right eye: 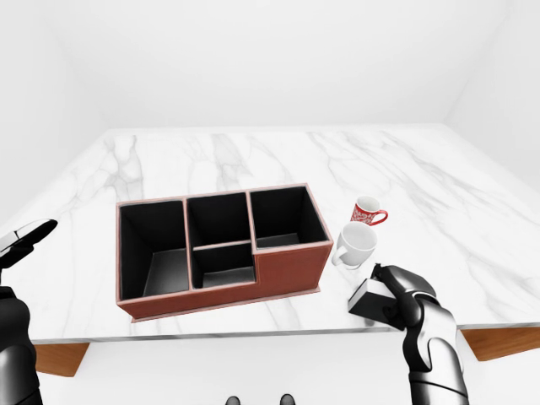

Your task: Pick up the book and place it in the right compartment of the caddy.

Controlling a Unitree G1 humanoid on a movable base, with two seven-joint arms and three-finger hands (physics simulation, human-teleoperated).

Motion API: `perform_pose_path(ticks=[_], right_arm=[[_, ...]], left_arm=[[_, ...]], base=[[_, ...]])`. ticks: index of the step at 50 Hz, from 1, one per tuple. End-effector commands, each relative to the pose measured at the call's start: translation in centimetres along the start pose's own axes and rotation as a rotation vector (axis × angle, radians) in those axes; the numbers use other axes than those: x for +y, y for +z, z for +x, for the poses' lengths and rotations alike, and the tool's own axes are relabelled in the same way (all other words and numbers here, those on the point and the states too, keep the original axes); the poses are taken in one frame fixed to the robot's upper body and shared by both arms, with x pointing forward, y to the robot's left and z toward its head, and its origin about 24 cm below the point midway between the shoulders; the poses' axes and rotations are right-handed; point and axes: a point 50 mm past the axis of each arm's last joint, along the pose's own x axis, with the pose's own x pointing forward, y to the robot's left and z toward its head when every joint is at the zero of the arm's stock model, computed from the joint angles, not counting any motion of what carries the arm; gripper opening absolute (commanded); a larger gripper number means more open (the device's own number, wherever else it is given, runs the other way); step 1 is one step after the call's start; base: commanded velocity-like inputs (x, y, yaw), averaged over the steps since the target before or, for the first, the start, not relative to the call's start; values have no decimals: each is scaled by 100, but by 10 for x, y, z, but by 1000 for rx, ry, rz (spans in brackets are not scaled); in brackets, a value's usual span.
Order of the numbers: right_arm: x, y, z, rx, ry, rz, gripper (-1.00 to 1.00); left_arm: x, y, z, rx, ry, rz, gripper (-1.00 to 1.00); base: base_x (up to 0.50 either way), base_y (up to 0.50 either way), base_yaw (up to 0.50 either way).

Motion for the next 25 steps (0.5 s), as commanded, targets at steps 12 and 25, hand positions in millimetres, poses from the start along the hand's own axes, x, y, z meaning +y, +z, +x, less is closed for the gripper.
perform_pose_path(ticks=[12,25], right_arm=[[-16,9,-19,-33,-10,-22,-100],[-133,24,-86,-39,-565,-139,-100]], left_arm=[[0,1,0,-4,0,0,100],[0,0,0,0,1,0,100]], base=[[0,0,0],[0,0,0]])
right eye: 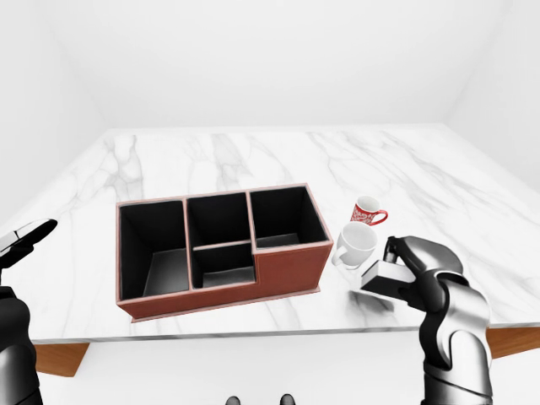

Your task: Pick up the book and place it in the right compartment of the caddy.

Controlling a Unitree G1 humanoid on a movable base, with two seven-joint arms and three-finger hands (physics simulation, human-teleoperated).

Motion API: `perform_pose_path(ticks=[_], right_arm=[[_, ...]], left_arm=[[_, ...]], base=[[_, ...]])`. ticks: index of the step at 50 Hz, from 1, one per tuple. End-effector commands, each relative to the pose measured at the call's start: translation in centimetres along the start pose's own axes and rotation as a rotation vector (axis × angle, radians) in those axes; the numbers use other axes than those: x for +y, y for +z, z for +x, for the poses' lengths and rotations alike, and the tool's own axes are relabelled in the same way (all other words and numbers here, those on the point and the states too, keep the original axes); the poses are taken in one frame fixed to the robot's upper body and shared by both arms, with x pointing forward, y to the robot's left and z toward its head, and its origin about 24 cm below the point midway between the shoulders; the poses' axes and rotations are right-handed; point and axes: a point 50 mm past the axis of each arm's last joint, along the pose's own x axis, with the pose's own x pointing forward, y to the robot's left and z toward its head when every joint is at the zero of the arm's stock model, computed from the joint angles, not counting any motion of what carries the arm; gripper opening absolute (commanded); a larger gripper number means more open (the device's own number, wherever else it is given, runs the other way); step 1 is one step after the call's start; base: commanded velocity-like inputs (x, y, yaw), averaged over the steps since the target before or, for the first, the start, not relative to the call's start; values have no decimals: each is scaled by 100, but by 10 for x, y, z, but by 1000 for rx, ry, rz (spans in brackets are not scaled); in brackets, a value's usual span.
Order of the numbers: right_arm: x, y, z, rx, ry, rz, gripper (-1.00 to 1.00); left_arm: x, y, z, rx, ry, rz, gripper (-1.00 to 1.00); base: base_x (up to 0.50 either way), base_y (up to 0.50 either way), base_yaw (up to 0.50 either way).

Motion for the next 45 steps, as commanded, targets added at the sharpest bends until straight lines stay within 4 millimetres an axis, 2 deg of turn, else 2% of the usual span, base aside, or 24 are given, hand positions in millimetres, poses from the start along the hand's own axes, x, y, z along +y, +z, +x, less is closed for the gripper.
perform_pose_path(ticks=[1,5,7,11,12,16,19,22,25,29,37,43,45], right_arm=[[-84,8,-39,2,-387,-87,-100],[-111,14,-55,-15,-518,-115,-100],[-137,22,-70,-34,-637,-154,-100],[-170,36,-85,-71,-766,-204,-100],[-187,41,-90,-75,-815,-229,-100],[-217,60,-95,-124,-880,-257,-100],[-234,86,-83,-198,-861,-231,-100],[-246,95,-81,-211,-866,-201,-100],[-260,106,-86,-218,-902,-198,-100],[-269,118,-82,-216,-889,-191,-100],[-288,155,-95,-287,-933,-173,-100],[-279,183,-97,-368,-923,-175,-100],[-268,194,-95,-412,-902,-175,-100]], left_arm=[[0,0,0,-1,1,-1,100],[0,0,0,-2,-1,0,100],[0,1,0,-3,-1,0,100],[-1,0,0,-2,-2,0,100],[-1,1,0,-3,-3,0,100],[-1,0,0,-2,-3,1,100],[-1,0,0,-2,-3,0,100],[-1,-1,1,2,-1,1,100],[-1,-2,0,5,-3,3,100],[-2,-2,0,6,-5,3,100],[-1,0,0,-1,-4,-1,100],[-2,0,-1,-1,-7,0,100],[-2,0,-1,1,-8,1,100]], base=[[0,0,0],[0,0,0],[0,0,0],[0,0,0],[0,0,0],[0,0,0],[0,0,0],[0,0,0],[0,0,0],[0,0,0],[0,0,0],[0,0,0],[0,0,0]])
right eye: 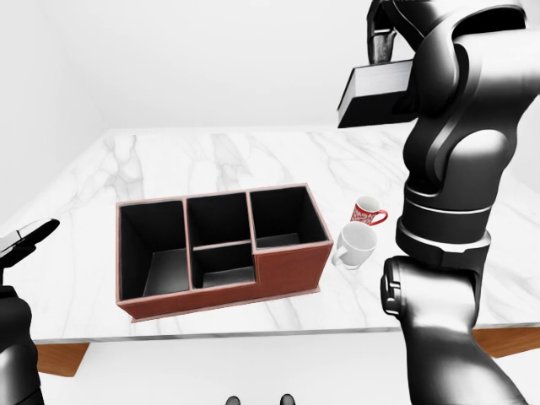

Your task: Pick up the book and place it in the right compartment of the caddy.

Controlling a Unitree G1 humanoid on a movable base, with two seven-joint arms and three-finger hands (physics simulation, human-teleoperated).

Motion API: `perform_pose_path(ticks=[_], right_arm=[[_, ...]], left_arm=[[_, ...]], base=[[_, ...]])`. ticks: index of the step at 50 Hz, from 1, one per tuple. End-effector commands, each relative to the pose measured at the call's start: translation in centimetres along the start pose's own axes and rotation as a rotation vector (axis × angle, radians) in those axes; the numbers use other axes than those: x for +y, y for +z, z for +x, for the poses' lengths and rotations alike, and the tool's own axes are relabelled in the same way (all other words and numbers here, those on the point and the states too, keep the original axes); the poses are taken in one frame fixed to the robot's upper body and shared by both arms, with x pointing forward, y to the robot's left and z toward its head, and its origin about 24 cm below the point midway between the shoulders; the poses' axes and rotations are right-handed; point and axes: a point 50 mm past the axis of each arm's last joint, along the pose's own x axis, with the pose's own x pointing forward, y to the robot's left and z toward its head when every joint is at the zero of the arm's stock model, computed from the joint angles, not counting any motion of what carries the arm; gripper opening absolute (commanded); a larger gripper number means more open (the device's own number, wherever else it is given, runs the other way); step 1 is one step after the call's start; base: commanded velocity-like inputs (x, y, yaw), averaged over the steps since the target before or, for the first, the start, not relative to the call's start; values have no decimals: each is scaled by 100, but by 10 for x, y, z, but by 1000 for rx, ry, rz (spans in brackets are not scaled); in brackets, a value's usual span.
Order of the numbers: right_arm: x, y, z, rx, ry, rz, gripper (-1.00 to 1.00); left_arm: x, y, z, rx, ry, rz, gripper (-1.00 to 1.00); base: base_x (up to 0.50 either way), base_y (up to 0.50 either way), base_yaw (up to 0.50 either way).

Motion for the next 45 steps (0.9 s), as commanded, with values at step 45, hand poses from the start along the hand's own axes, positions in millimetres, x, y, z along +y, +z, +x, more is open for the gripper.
perform_pose_path(ticks=[45], right_arm=[[80,112,0,-253,289,115,-100]], left_arm=[[0,-5,1,19,-2,5,100]], base=[[0,0,0]])
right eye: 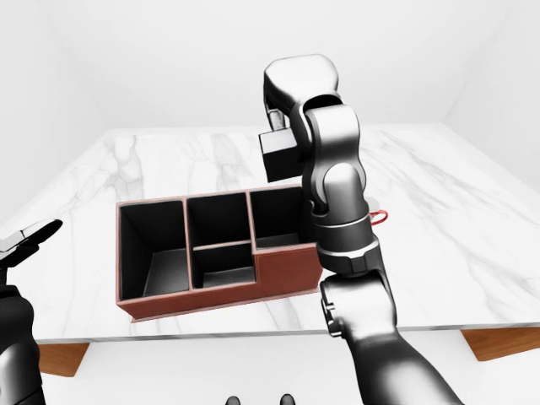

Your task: Pick up the book and place it in the right compartment of the caddy.

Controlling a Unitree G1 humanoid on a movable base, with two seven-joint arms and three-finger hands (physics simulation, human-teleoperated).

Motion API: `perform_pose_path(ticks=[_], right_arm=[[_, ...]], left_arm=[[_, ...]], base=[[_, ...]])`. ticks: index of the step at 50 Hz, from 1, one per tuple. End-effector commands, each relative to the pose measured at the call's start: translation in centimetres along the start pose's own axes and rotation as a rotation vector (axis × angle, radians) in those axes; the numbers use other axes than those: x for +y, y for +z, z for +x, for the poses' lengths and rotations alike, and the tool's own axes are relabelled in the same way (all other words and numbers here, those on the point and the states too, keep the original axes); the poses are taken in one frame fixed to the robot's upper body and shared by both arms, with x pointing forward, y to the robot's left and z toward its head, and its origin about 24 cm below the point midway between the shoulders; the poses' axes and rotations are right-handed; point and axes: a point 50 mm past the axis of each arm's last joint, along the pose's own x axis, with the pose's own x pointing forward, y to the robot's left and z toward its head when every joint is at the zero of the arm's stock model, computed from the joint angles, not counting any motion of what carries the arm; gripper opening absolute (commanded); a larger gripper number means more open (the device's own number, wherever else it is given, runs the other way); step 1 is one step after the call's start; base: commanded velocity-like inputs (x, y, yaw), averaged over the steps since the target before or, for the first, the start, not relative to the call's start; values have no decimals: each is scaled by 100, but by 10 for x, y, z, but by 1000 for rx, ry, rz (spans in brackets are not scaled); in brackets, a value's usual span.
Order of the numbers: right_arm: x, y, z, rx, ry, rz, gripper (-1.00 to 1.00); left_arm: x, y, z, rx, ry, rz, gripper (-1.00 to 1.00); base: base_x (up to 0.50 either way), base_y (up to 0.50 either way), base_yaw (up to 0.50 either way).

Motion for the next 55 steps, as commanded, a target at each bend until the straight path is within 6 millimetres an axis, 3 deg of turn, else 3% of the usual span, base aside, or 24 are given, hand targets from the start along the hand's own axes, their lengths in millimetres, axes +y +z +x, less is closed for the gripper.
perform_pose_path(ticks=[1,20,36,55], right_arm=[[13,3,3,-7,48,9,-100],[34,7,-3,-8,94,11,-100],[64,6,-2,5,198,11,-100],[52,22,-9,-28,131,6,-100]], left_arm=[[-1,-1,0,3,-1,1,100],[-1,1,-1,-4,-1,-1,100],[0,0,0,0,0,0,100],[0,0,-1,1,1,-1,100]], base=[[0,0,0],[0,0,0],[0,0,0],[0,0,0]])
